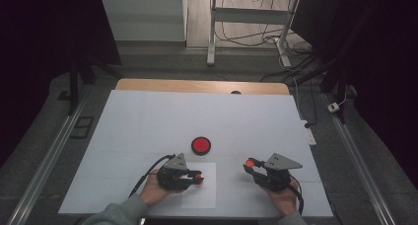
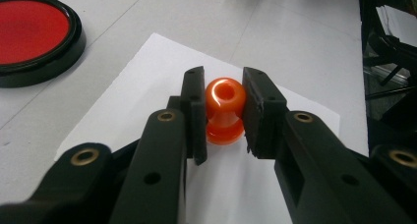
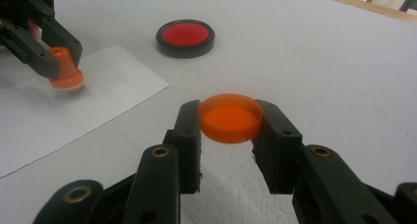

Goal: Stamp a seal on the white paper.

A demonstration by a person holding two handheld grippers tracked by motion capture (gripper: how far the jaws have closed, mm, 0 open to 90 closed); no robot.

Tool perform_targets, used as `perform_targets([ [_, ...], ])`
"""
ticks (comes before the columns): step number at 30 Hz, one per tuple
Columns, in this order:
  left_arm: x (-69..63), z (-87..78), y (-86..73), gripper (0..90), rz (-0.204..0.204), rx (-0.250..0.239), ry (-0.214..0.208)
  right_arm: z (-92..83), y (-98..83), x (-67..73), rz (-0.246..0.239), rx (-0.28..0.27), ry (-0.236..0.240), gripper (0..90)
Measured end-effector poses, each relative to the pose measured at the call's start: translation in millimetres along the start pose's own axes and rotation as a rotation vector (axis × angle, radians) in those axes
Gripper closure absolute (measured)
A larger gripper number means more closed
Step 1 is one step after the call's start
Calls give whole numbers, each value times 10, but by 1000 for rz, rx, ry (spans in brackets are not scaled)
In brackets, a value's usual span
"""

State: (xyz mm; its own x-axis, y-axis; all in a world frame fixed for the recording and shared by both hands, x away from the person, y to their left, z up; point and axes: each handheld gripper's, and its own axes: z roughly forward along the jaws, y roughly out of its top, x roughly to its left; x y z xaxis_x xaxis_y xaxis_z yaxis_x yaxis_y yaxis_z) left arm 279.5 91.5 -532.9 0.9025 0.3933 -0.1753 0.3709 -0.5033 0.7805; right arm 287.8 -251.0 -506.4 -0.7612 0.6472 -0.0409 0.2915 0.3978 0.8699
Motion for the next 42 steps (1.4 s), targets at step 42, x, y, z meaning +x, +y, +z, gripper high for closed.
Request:
perform_targets([
  [42, -67, 42, -28, 728, 71, 50, 53, -12, 2, 1, -2, -5, -2, 640],
])
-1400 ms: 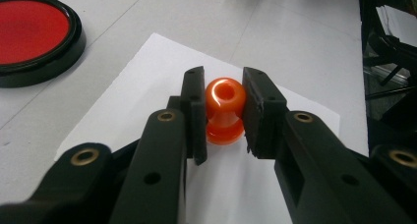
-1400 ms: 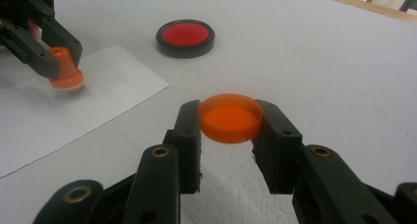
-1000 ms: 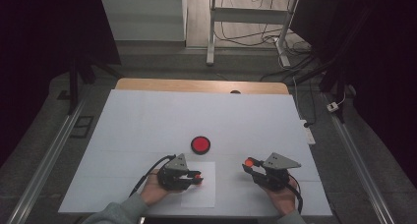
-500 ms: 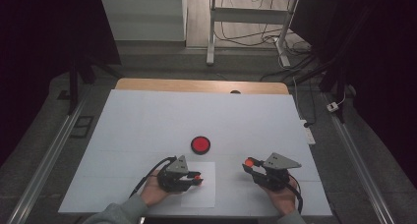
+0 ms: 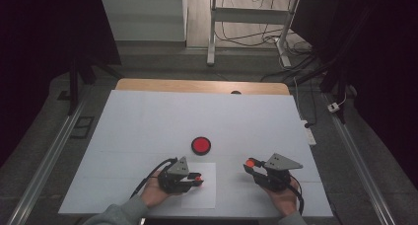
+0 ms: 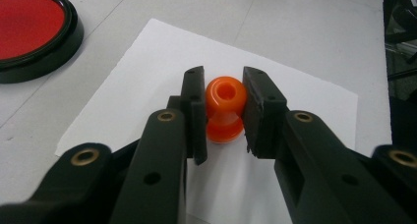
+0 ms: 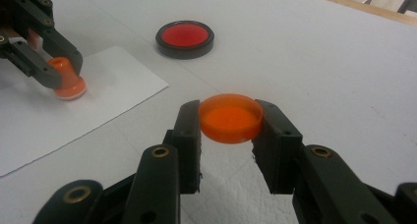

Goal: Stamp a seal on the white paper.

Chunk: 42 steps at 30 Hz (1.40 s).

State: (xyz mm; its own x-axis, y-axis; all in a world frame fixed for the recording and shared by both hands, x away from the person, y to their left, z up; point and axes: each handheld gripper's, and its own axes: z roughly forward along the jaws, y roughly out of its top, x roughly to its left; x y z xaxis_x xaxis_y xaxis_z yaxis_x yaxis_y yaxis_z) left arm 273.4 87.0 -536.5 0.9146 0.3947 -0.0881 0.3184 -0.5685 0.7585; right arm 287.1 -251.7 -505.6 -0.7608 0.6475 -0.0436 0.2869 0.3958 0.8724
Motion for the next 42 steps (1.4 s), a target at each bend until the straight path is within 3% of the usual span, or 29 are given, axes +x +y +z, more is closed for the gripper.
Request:
perform_targets([
  [42, -86, 16, -49, 731, 34, -27, 54, -20, 12, 6, 5, -12, -5, 639],
])
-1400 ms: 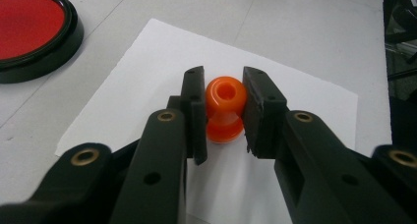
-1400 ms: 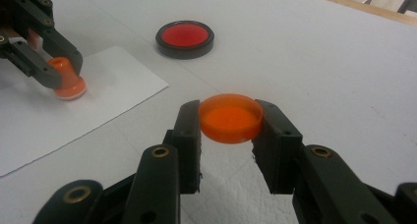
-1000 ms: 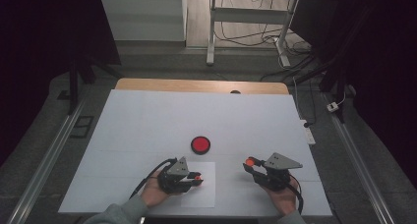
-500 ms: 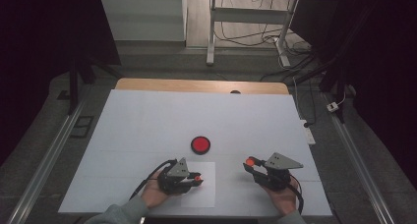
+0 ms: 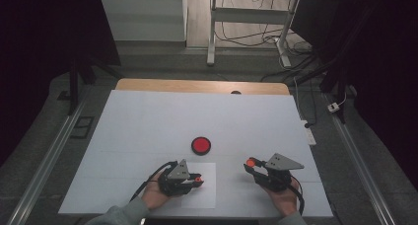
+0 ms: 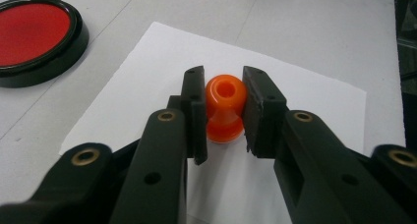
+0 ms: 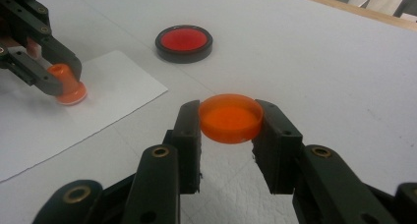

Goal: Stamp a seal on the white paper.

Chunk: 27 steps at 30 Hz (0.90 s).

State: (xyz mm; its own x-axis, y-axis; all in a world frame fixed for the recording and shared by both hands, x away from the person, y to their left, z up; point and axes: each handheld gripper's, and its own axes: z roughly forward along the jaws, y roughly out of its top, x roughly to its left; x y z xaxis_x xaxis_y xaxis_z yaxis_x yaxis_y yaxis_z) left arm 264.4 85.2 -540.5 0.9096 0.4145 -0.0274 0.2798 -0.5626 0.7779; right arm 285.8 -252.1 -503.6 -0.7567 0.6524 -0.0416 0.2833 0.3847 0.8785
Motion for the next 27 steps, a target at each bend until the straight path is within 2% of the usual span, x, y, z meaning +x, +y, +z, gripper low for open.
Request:
perform_targets([
  [14, 19, 0, 2, 731, -5, 1, -11, -3, 5, 10, -1, -5, 1, 639],
  [21, 51, -8, 13, 729, -29, 0, -29, 4, 3, 10, -5, 2, 1, 639],
  [22, 72, -21, 12, 729, -41, -10, -40, 2, 4, 8, -3, 1, 0, 639],
  [25, 154, -126, 30, 729, -104, -104, -64, -5, 2, 0, 4, -5, -1, 639],
  [27, 190, -198, 52, 729, -128, -144, -67, -6, 2, -3, 5, -6, -2, 640],
])
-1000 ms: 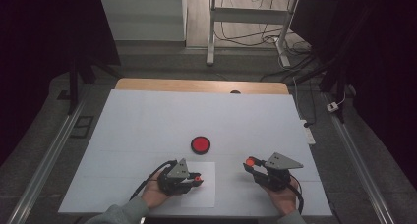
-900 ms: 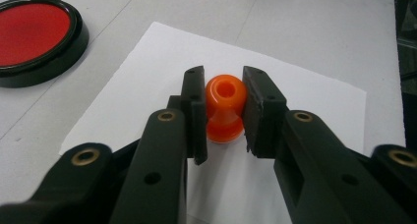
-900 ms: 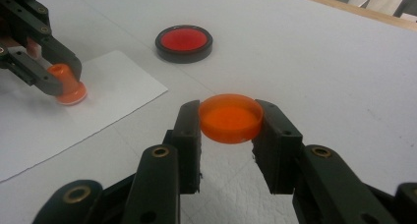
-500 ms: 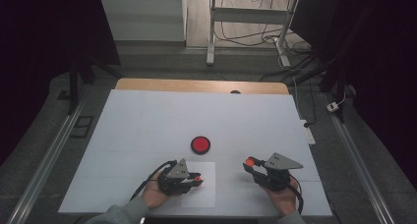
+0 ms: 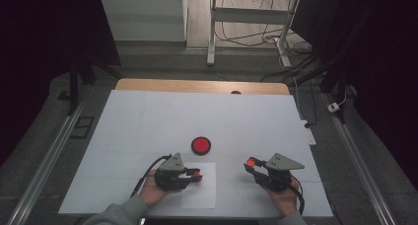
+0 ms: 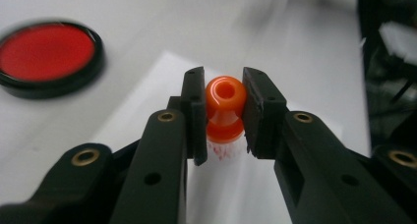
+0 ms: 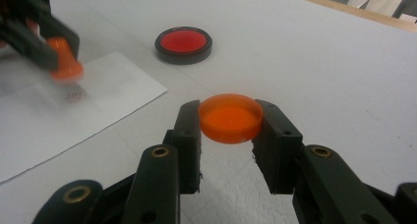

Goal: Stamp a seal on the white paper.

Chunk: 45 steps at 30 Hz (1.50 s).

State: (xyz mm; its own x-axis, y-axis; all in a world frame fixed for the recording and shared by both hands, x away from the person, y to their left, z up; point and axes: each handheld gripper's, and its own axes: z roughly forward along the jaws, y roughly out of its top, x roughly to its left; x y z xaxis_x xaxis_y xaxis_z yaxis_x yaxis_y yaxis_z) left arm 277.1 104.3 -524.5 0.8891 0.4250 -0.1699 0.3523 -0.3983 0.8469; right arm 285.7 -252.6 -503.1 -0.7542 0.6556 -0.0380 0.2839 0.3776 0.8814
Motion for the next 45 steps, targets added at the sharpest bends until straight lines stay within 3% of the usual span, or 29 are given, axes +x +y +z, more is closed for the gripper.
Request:
perform_targets([
  [3, 31, -65, 23, 729, -23, -31, -9, 5, 4, 4, -5, -1, 2, 639],
  [9, 57, -102, 36, 728, -41, -41, -6, 0, 6, 3, -6, 2, -1, 639],
  [30, 148, -344, 146, 728, -71, -101, 46, 5, 1, -1, -7, 0, 2, 639],
  [45, 185, -486, 212, 728, -83, -133, 53, 6, 3, 1, -8, 6, 1, 639],
])
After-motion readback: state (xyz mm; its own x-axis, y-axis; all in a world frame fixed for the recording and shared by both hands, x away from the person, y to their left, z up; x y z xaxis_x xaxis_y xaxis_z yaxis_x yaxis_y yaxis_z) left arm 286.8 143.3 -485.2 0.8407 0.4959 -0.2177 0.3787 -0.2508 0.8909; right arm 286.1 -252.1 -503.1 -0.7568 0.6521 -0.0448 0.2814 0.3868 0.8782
